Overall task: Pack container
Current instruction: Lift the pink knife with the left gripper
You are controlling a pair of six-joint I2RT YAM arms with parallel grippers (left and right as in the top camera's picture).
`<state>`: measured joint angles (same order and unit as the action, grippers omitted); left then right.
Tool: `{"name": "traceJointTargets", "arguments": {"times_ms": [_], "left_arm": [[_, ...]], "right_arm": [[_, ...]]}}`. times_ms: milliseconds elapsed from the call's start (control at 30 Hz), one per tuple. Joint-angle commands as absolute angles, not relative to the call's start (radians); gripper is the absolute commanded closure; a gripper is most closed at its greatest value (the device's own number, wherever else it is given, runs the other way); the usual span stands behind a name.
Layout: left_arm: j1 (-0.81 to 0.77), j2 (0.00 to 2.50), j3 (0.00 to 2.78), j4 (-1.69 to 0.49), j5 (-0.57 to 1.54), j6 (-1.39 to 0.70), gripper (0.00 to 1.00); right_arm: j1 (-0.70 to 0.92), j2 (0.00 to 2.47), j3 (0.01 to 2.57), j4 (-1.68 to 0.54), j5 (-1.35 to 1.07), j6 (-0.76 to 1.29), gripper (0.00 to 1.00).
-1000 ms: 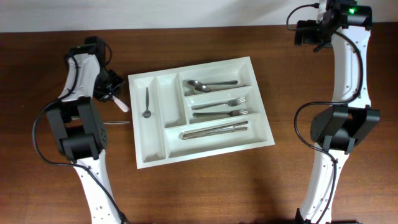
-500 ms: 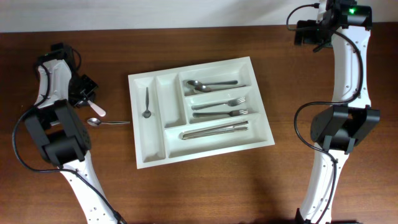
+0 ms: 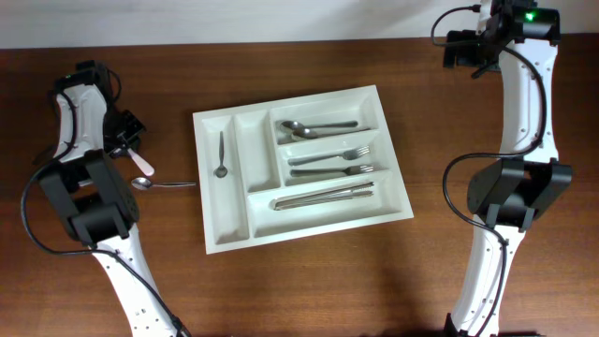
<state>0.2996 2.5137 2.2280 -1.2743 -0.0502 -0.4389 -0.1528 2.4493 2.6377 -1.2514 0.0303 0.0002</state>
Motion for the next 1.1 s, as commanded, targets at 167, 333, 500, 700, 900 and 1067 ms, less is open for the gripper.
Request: {"name": "traceJointTargets", "arguments": {"times_ms": [167,333,500,700,900,1067], "left_arm": [[0.288,2.524,2.329,-1.303,-0.041,-0.34,0.98],[0.27,2.524,2.366,-1.322,0.023,-0.296,0.98],[0.244,2.523,2.437,-1.359,0.043,-0.289,0.98],[0.197,2.522,2.563,-1.43,0.051,-0.27,0.98],[0.121,2.522,2.645,-1.481,0.105,-0.267,0.98],[0.028,2.522,2.649,-1.493,0.136,-0.284,0.98]], "right_arm": [[-0.151,2.443,2.652,-1.249,0.046,0.009,0.01],[-0.151,2.443,2.652,-1.249,0.046,0.009,0.01],[-0.151,2.443,2.652,-1.249,0.046,0.009,0.01],[-0.151,2.443,2.652,-1.249,0.046,0.009,0.01],[-0.151,2.443,2.652,-1.249,0.046,0.009,0.01],[-0.151,2.443,2.652,-1.249,0.046,0.009,0.01]]}}
